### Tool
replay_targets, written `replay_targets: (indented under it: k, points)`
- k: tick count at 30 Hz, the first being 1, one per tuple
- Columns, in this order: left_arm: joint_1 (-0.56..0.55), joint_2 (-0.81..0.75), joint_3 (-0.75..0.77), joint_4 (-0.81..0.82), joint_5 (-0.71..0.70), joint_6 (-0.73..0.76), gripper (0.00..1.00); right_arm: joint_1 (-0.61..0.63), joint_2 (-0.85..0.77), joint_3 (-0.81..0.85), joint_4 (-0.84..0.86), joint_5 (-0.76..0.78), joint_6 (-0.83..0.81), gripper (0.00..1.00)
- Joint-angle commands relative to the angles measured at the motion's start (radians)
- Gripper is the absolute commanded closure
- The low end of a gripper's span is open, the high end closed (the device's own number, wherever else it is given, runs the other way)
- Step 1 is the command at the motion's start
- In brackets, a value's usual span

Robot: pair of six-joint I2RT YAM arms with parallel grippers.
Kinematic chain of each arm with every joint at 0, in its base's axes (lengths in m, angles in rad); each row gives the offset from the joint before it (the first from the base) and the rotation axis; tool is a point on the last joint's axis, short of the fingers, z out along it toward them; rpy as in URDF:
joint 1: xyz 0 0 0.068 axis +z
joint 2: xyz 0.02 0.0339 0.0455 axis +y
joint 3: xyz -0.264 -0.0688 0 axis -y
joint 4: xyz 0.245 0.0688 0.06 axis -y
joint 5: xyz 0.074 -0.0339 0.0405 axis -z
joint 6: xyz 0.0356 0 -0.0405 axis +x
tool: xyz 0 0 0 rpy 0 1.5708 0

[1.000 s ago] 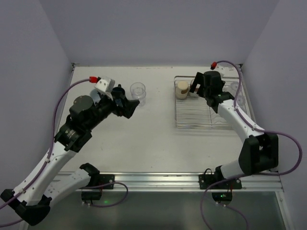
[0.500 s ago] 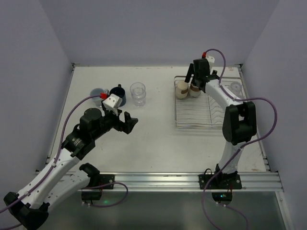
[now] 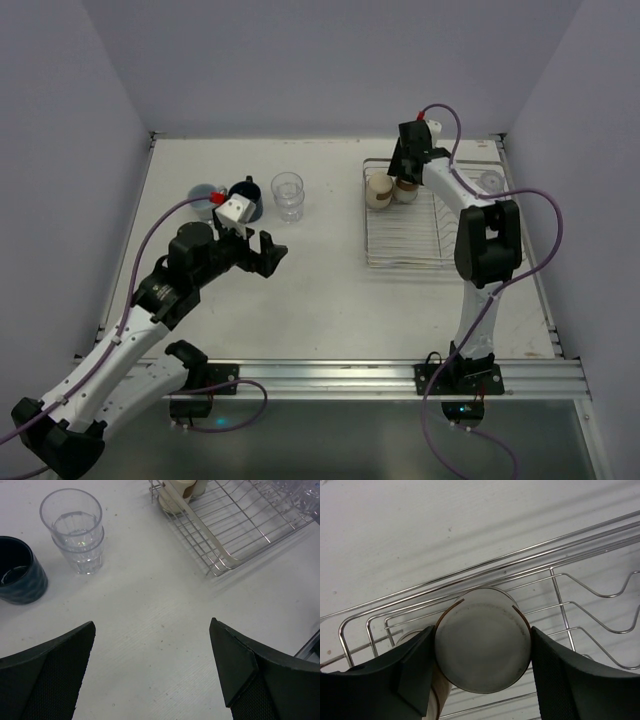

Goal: Unload the cups from the dish rack

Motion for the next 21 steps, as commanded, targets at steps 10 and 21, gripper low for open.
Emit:
replay_targets:
  k: [10,21]
  points:
    - [0.015,0.026,0.035,0.087,0.117,-0.035,0.0,-0.011,-0.279,-0.172,0.103,0.053,-0.008,0.72]
    - [0.001,0.129,0.002,0.459,0.449,-0.328,0.0,-0.004,-0.883,-0.699,0.422,-0.44,0.185,0.73]
